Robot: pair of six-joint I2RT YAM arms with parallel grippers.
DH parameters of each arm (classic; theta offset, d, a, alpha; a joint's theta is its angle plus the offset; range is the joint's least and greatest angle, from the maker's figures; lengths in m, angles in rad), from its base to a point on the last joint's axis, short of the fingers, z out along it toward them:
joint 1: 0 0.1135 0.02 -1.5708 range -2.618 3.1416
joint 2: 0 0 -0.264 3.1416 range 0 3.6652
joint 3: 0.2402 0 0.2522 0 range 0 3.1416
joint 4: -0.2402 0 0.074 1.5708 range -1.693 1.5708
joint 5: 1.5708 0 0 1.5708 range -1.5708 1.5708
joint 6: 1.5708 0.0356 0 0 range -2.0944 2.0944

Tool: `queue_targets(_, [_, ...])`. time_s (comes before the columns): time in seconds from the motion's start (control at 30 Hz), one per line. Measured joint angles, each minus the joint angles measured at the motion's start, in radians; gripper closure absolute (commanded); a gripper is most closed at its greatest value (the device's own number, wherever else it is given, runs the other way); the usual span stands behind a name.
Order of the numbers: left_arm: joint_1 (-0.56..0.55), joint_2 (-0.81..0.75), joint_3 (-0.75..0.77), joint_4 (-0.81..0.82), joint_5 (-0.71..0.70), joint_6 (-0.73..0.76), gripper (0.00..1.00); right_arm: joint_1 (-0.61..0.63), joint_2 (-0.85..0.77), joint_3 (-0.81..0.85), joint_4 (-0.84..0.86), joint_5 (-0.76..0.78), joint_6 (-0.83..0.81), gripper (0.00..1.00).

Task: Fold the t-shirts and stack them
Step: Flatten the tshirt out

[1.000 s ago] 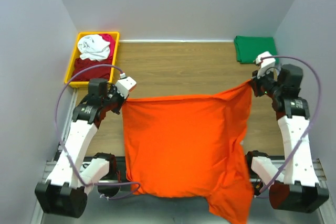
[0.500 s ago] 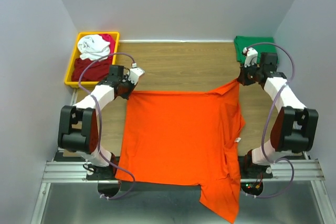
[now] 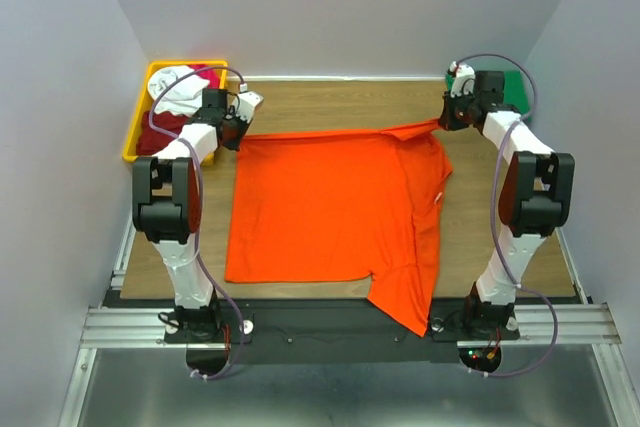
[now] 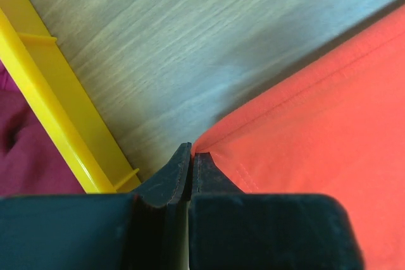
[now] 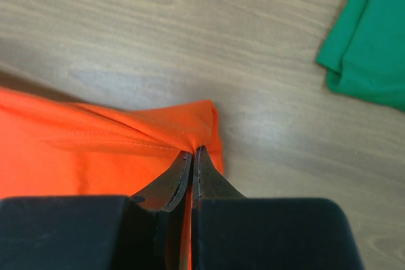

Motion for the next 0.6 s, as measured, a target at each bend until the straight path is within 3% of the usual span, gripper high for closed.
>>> queue_targets(0.27, [0.015, 0.053, 0.037, -0.026, -0.004, -0.013, 1.0, 0.05, 0.112, 0.101, 0.006, 0.06, 0.045, 0.99])
queue_targets(0.6, [0.024, 0.051, 0.037, -0.033, 0.009, -0.006, 1.0, 0.052, 0.064, 0.057, 0.008, 0.068, 0.082, 0.99])
